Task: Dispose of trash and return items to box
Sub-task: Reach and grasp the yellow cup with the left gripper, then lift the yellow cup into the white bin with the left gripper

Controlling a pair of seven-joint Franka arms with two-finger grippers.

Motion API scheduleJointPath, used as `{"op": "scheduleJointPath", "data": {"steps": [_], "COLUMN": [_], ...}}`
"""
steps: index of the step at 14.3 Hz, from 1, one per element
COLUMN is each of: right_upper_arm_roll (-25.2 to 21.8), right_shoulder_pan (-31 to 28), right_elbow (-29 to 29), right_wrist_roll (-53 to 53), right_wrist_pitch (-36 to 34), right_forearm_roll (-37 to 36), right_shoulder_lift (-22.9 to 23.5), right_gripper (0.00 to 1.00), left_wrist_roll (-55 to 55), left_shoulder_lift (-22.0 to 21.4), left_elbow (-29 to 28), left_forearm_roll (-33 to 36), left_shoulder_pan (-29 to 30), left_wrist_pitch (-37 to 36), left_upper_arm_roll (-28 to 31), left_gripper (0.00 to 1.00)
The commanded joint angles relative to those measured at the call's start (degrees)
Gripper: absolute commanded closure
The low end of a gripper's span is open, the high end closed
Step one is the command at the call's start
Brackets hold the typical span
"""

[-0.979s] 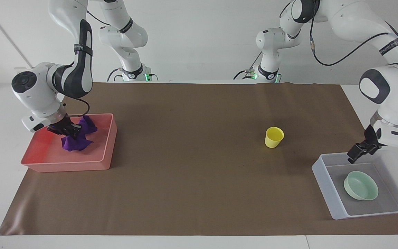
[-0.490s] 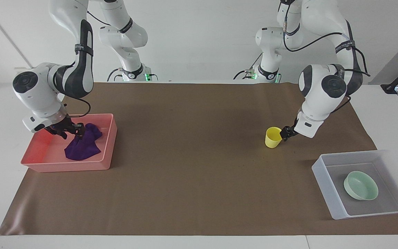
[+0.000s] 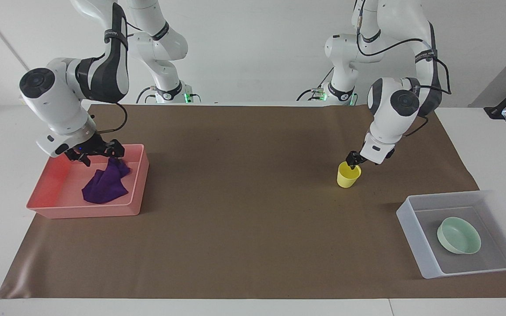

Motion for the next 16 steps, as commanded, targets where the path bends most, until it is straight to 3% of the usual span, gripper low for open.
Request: {"op": "scheduleJointPath", "data": {"steps": [1, 3, 5, 8, 11, 13, 16], "right_upper_arm_roll": [2.9, 3.1, 3.2, 3.5, 3.6, 3.6, 3.6], "right_shoulder_pan": [-0.5, -0.5, -0.6, -0.5, -0.6, -0.5, -0.6], "right_elbow": [7.8, 12.6, 14.3, 13.4, 10.0, 9.2, 9.3], "right_wrist_roll": [-0.6, -0.6, -0.6, -0.6, -0.6, -0.5, -1.1], "right_wrist_pitch": [-7.9, -15.5, -19.4, -24.8, -25.8, -25.8, -25.7], "right_forearm_roll": [0.5, 0.6, 0.6, 0.6, 0.7, 0.7, 1.0], "right_shoulder_lift": [0.6, 0.4, -1.1, -5.0, -9.0, -9.2, -9.2], "right_gripper": [0.01, 0.01, 0.01, 0.01, 0.0, 0.0, 0.0], "left_wrist_roll": [-1.3, -1.2, -1.7, -2.0, -2.3, -1.6, 4.9], "left_shoulder_lift": [-1.0, -0.7, 1.6, 6.8, 14.7, 18.6, 22.6], "left_elbow": [-2.9, -1.8, 4.4, 22.4, 40.2, 46.6, 46.4], "left_forearm_roll": [1.0, 0.8, -1.6, -4.2, -4.1, -4.0, -4.1], "left_shoulder_pan": [-0.6, -0.3, -0.6, 0.1, 5.4, 11.9, 21.7], "left_wrist_pitch": [4.4, 4.3, 0.0, -16.0, -23.8, -21.4, -9.0], "left_upper_arm_roll": [0.9, 0.8, 0.9, 1.5, 2.2, 2.2, 1.9], "left_gripper": [1.0, 1.0, 1.0, 1.0, 1.0, 1.0, 1.0]}}
